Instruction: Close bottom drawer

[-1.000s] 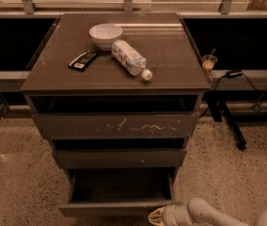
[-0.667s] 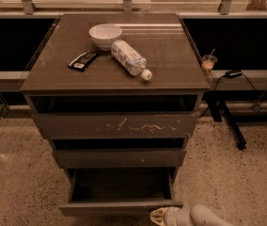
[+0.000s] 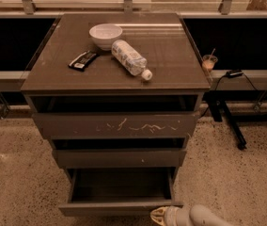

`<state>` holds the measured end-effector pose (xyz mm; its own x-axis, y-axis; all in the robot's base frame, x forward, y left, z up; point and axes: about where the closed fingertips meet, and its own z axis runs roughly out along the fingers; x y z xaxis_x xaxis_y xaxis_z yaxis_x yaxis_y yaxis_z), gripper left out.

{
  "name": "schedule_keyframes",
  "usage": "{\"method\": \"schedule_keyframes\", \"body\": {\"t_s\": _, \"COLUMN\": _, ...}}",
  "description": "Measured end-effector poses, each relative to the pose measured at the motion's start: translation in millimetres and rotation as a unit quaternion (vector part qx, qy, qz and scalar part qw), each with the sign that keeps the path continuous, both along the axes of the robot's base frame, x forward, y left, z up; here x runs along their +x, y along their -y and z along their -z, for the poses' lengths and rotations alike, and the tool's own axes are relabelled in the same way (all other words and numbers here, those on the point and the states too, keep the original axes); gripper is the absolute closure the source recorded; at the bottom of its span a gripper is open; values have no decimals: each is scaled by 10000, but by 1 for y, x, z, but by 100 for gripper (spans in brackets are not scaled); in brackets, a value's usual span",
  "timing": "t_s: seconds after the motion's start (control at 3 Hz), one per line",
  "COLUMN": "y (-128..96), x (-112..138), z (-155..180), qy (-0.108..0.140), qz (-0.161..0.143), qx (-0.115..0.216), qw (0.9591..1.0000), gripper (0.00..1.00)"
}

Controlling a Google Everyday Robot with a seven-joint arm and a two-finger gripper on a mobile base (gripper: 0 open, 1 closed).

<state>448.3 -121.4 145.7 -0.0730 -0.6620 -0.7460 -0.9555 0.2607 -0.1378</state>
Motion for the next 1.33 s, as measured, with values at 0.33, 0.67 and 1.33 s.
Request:
{"method": "schedule_keyframes", "body": {"t_s": 0.33, "y": 0, "x": 0, "z": 0, "qy": 0, "qz": 0, "qx": 0, "qw": 10000, "gripper": 4}}
{"method": "schedule_keyframes", "body": {"t_s": 0.67, "y": 0, "x": 0, "z": 0, "qy": 0, "qz": 0, "qx": 1, "qw": 10000, "gripper": 0}}
{"method": "schedule_keyframes", "body": {"t_s": 1.33, "y": -3, "x": 12, "z": 10, "qy": -273, "qz": -87, "qx": 22, "qw": 9996, "gripper": 27}}
